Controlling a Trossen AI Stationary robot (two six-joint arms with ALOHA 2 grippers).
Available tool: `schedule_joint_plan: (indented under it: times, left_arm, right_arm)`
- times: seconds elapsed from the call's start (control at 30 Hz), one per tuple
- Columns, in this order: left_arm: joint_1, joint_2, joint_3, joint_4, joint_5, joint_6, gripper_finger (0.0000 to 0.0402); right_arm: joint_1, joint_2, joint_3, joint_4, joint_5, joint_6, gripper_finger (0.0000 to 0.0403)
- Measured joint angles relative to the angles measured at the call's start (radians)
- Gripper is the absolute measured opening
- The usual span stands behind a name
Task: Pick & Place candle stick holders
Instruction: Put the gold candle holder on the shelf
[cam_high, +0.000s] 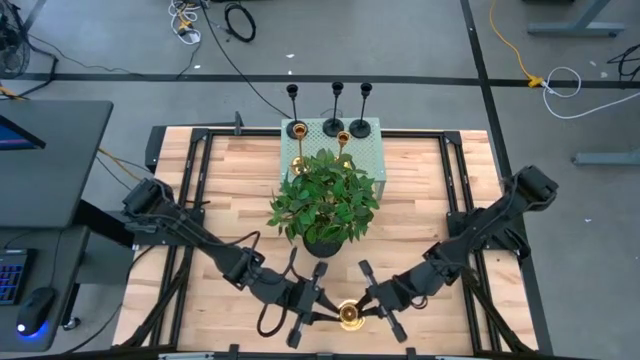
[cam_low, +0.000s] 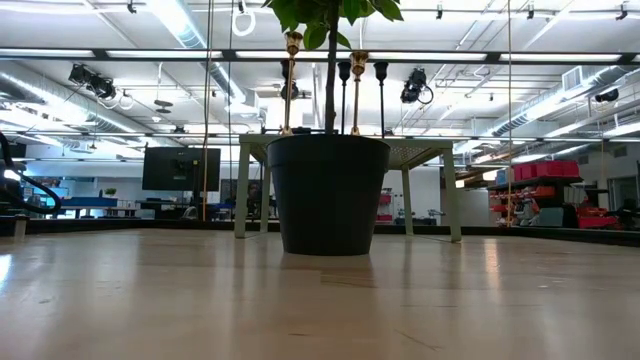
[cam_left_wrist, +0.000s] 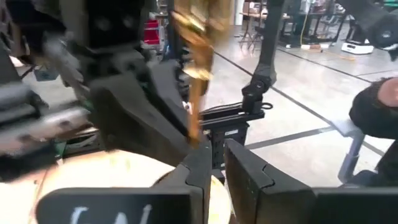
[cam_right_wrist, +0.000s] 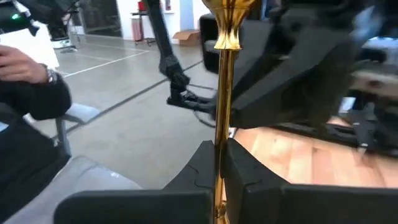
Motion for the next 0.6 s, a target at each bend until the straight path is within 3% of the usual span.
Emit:
schedule_joint_plan:
  times: [0.13,0.27,0.6]
  left_arm:
    - [-0.006,0.0,0.0,0.0,0.003,0.003,0.0068]
    - [-0.01,0.0,0.0,-0.03,0.003,-0.004,0.0089]
    - [-0.012,0.0,-0.001,-0.051,0.004,-0.063,0.0099]
  right_arm:
    - [0.03,-0.047,0.0,-0.042,0.06,-0.021,0.0002]
    - [0.073,-0.098,0.0,-0.122,0.188,-0.023,0.0002]
    - [0.175,-0.19,-0.019,-0.245,0.656,-0.023,0.0002]
